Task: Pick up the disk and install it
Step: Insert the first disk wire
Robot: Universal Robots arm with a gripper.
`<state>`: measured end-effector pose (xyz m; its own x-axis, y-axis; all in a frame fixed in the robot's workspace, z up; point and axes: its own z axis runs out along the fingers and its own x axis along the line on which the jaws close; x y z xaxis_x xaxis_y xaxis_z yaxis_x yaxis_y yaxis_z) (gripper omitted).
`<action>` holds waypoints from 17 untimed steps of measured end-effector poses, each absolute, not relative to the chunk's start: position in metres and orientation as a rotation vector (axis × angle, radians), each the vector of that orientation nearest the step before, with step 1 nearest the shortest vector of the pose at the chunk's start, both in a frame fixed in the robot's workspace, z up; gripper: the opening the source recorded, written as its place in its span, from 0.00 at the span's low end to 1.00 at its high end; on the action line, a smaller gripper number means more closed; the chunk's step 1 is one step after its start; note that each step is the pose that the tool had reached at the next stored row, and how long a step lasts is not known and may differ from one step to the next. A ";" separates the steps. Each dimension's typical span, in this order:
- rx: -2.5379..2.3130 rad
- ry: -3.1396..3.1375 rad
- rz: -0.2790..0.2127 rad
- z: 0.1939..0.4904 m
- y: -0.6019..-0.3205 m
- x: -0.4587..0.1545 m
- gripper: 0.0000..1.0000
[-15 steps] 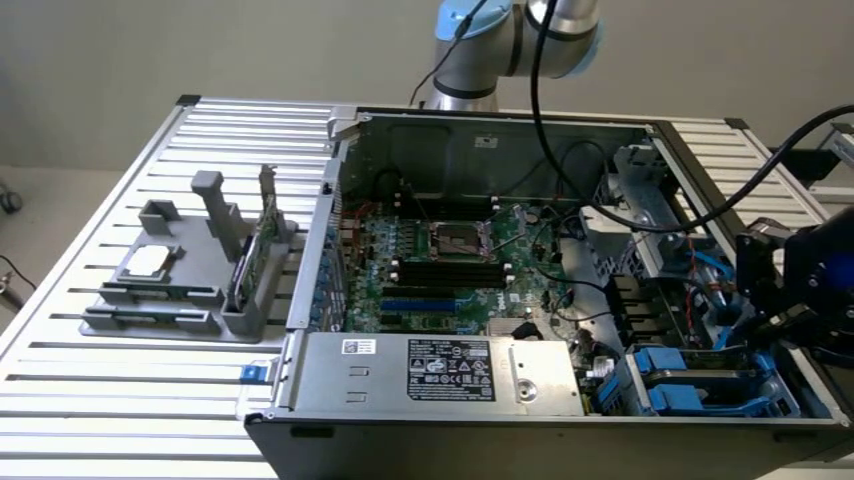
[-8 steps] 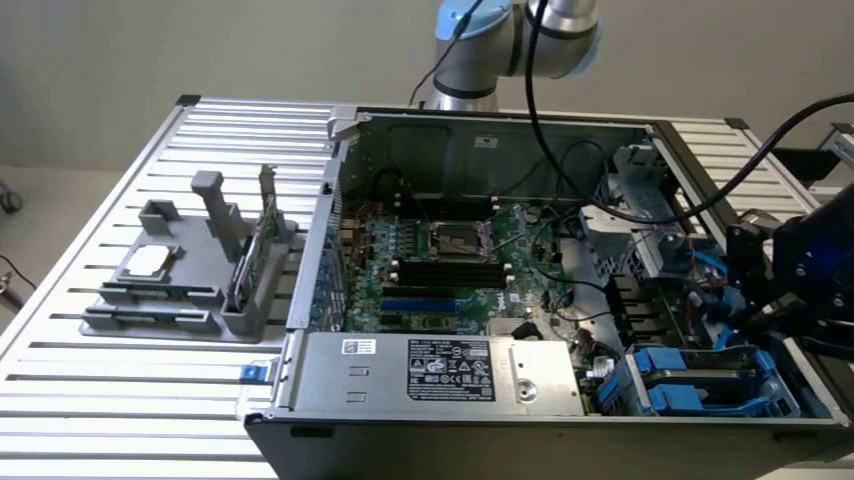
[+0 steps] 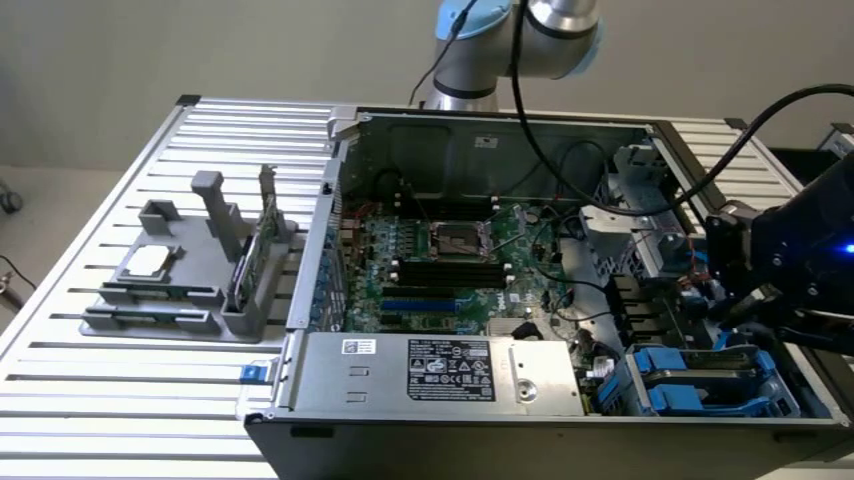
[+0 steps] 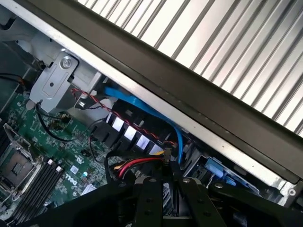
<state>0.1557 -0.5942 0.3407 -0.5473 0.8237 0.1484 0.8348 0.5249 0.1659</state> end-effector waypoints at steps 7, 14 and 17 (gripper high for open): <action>-1.469 -2.694 -0.316 0.341 -0.585 0.153 0.18; -1.485 -2.679 -0.247 0.341 -0.583 0.153 0.18; -1.509 -2.657 -0.227 0.341 -0.583 0.153 0.18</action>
<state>0.1527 -0.5831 0.3407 -0.5129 0.8470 0.1399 0.8584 0.5049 0.0904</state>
